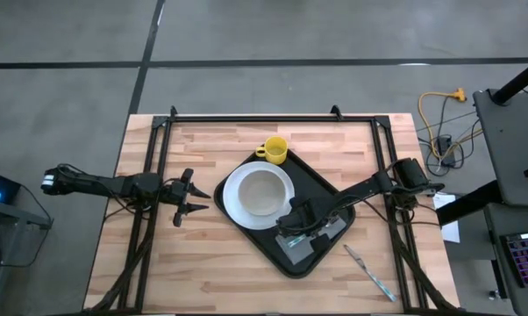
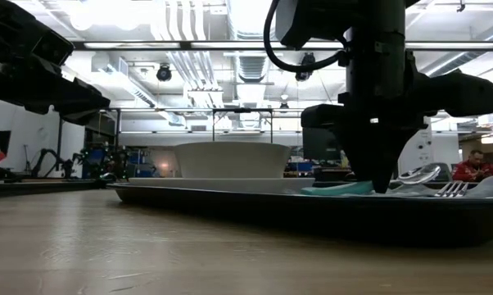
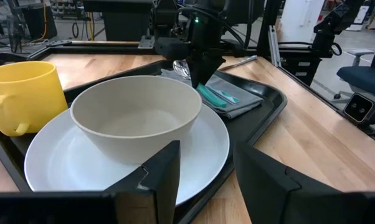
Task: Set up tray
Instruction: Put the blue spoon to the left of the white and blue fork on the gray napkin on the black tray, then put the white and blue knife to the right of the white and blue fork on the gray napkin on the black tray
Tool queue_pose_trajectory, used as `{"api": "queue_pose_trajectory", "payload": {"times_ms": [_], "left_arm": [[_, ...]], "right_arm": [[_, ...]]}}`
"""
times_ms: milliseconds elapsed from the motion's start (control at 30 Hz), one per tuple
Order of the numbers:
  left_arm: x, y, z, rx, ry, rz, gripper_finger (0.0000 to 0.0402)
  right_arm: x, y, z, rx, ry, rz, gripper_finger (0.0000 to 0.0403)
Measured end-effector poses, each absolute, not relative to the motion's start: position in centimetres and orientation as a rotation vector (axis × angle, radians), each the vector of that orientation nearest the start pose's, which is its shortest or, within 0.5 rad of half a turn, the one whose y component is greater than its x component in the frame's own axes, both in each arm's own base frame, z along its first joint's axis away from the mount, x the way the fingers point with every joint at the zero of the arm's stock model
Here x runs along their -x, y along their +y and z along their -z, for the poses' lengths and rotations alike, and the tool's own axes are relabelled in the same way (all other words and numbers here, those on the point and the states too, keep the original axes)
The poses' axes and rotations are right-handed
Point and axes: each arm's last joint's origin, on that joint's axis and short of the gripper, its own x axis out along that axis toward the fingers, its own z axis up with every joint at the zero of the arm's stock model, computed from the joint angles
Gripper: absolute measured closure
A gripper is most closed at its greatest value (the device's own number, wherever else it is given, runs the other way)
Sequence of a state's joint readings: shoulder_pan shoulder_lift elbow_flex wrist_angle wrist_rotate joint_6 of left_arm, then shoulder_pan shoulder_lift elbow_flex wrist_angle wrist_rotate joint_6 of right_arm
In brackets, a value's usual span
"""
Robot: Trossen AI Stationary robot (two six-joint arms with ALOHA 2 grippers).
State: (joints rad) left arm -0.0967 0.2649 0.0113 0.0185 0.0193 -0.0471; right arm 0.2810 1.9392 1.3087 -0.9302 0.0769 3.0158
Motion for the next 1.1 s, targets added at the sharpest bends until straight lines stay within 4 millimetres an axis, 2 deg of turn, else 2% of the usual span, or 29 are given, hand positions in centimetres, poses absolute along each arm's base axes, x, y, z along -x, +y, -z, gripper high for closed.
{"api": "queue_pose_trajectory", "payload": {"times_ms": [633, 1100], "left_arm": [[-11.09, -1.14, -14.67, 0.038, 0.238, 0.11, 0.0266], [-11.09, -1.13, -14.67, 0.038, 0.238, 0.11, 0.0266]], "right_arm": [[-33.64, 9.48, -15.72, 2.467, -0.411, -2.422, 0.0351], [-33.78, 9.52, -15.72, 2.485, -0.417, -2.404, 0.0277]]}}
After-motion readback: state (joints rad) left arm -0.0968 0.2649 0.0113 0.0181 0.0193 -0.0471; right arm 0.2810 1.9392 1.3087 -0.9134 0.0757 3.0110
